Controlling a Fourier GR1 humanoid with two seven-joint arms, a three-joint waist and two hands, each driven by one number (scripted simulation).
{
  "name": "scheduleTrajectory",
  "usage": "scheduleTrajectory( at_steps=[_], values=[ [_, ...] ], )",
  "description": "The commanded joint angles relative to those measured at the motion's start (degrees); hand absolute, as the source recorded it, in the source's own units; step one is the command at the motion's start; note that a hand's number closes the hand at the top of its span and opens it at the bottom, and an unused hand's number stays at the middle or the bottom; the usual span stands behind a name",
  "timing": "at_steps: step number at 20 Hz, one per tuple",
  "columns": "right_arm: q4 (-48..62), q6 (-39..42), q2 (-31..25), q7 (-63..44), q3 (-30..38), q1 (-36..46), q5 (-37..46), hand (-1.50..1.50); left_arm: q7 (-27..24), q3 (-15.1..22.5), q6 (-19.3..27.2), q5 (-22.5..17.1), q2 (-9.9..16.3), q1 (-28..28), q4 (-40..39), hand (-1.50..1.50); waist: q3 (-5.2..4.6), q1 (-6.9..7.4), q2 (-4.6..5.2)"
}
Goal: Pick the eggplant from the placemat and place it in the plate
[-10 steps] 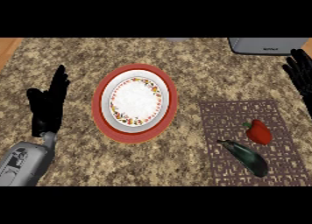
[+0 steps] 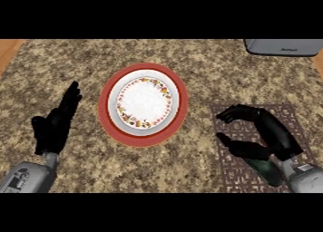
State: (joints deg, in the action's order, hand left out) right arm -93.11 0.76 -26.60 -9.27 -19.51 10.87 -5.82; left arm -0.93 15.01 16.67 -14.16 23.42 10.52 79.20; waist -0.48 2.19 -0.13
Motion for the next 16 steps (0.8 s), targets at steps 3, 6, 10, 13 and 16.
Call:
scheduleTrajectory(
  at_steps=[3, 6, 10, 13, 16],
  values=[
    [1.44, -6.77, 5.45, 15.55, -6.22, -13.44, 9.31, -1.50, -7.80, -4.15, -8.37, -3.18, 2.94, -4.89, -3.12, 0.00, 0.48, -2.51, 0.09],
    [4.10, -5.55, 7.46, 16.68, -5.08, -10.16, 11.71, -1.50, -9.74, -5.58, -10.63, -1.77, 1.74, -7.14, -3.75, 0.00, 0.48, -2.14, 0.11],
    [-6.99, -8.79, 1.50, 12.35, -3.20, -16.44, 15.90, -1.50, -5.19, -5.88, -8.81, -1.29, 0.90, -4.57, -2.43, 0.00, 0.46, -2.68, 0.01],
    [-11.52, -5.77, -2.58, 7.60, 0.47, -15.61, 15.85, -1.50, -8.70, -5.47, -9.07, -0.04, -0.56, -8.43, -1.94, 0.00, 0.44, -2.50, -0.02],
    [-11.70, -1.50, -8.15, -0.12, 1.63, -11.50, 18.35, -1.50, -8.02, -6.18, -10.43, -1.06, 0.40, -7.88, -2.14, 0.00, 0.39, -2.12, 0.01]
  ],
)
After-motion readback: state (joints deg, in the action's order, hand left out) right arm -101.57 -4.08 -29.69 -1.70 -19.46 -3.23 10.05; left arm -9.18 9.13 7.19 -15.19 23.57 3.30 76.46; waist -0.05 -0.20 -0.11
